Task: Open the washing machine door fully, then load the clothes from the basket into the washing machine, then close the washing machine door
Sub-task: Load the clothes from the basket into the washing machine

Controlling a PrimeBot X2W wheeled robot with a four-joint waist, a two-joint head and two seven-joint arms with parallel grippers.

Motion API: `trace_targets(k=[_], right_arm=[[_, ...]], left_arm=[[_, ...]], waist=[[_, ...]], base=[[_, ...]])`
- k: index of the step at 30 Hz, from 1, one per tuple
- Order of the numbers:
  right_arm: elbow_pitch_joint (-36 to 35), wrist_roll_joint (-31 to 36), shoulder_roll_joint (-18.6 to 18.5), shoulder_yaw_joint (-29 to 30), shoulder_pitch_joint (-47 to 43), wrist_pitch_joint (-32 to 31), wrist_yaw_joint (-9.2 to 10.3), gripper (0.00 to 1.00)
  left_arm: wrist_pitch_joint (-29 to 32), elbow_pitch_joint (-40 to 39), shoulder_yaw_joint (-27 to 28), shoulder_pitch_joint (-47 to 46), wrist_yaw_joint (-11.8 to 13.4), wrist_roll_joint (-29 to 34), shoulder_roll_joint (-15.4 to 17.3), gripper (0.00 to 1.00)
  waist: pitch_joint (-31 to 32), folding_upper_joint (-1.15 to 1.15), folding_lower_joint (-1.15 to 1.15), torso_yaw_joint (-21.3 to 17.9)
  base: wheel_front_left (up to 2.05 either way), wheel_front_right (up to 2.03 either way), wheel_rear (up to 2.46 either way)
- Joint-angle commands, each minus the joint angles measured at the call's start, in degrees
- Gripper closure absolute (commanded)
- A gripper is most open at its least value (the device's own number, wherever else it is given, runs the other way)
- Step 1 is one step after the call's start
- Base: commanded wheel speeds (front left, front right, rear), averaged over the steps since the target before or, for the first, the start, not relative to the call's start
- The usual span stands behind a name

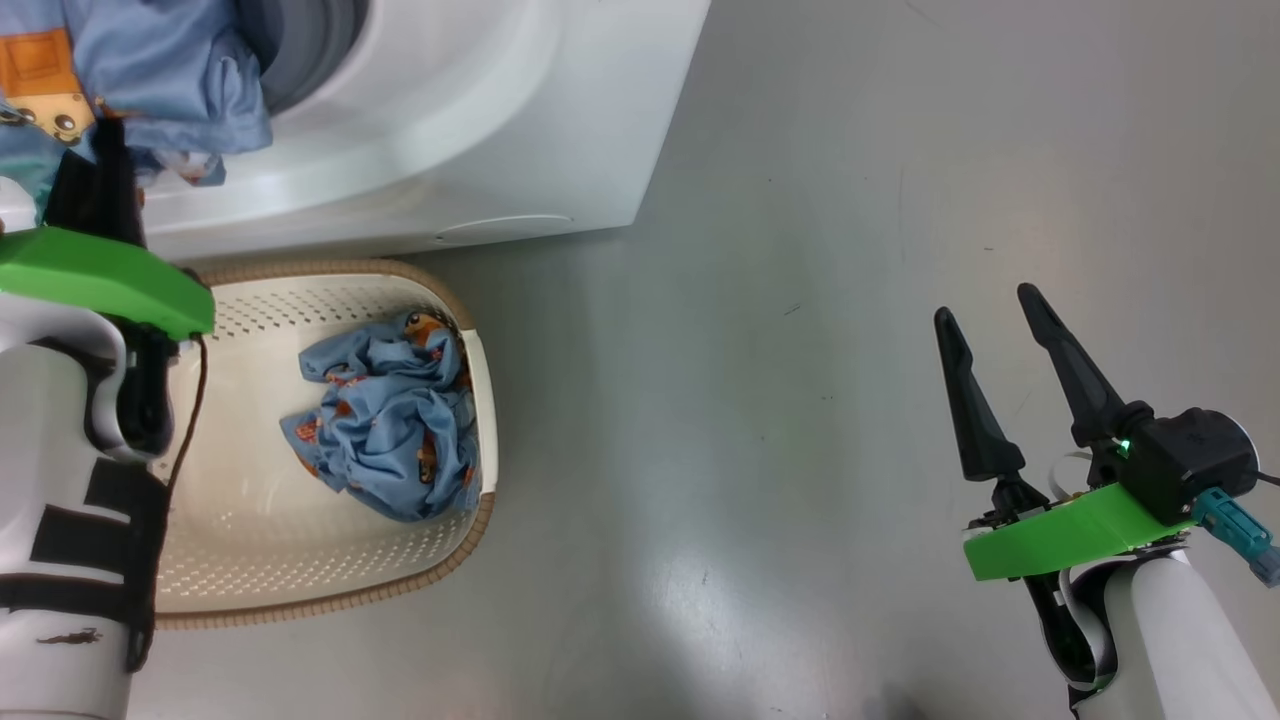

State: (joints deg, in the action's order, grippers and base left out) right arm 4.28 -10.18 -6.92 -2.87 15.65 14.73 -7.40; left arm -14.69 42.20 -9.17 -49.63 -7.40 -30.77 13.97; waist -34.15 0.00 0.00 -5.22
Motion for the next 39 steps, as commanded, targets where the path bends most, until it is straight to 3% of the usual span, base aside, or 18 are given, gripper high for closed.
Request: trace_targets(k=[1,8,16,21,26,27,28,39], right_arm=[[-1.5,0.1,0.2,-1.0,-0.4,0.3,-0.09,0.0],[-1.6,0.1,0.5,-1.2,-0.7,0.3,-0.09,0.0],[-1.3,-0.2,0.9,-2.8,-0.6,0.3,-0.09,0.0],[-1.1,-0.5,1.4,-3.7,-0.4,0.3,-0.09,0.0],[-1.3,-0.6,1.8,-4.4,-0.1,0.3,-0.09,0.0],[-1.4,-0.6,1.9,-4.5,-0.1,0.3,-0.09,0.0],[-1.4,-0.7,1.9,-4.5,-0.1,0.3,-0.09,0.0],[-1.6,-0.4,2.2,-4.1,0.2,0.3,-0.09,0.0]], left_arm=[[-0.3,-1.7,0.7,-0.6,-0.1,-1.1,2.9,1.0],[-0.3,-4.6,-0.7,-1.4,-0.1,-8.5,3.3,1.0],[-0.3,-3.8,-1.4,-7.9,-0.1,-12.2,7.2,1.0],[-0.3,-2.0,-0.6,-14.2,-0.1,-10.9,10.2,1.0],[-0.3,-2.3,3.3,-18.2,-0.1,-5.8,11.4,1.0],[-0.3,-1.6,3.4,-18.5,-0.1,-4.6,11.4,0.46],[-0.3,-0.6,3.5,-18.7,-0.1,-3.3,11.4,0.0],[-0.3,4.6,3.3,-19.8,-0.1,0.4,10.1,0.0]], waist=[[0.1,0.0,0.0,0.0],[0.2,0.0,0.0,-0.1],[0.2,0.0,0.0,-2.0],[-0.3,0.0,0.0,-3.8],[-0.9,0.0,0.0,-5.3],[-1.1,0.0,0.0,-5.5],[-1.2,0.0,0.0,-5.6],[-2.3,0.0,0.0,-5.4]], base=[[0.0,0.0,0.0],[0.0,0.0,0.0],[0.0,0.0,0.0],[0.0,0.0,0.0],[0.0,0.0,0.0],[0.0,0.0,0.0],[0.0,0.0,0.0],[0.0,0.0,0.0]])
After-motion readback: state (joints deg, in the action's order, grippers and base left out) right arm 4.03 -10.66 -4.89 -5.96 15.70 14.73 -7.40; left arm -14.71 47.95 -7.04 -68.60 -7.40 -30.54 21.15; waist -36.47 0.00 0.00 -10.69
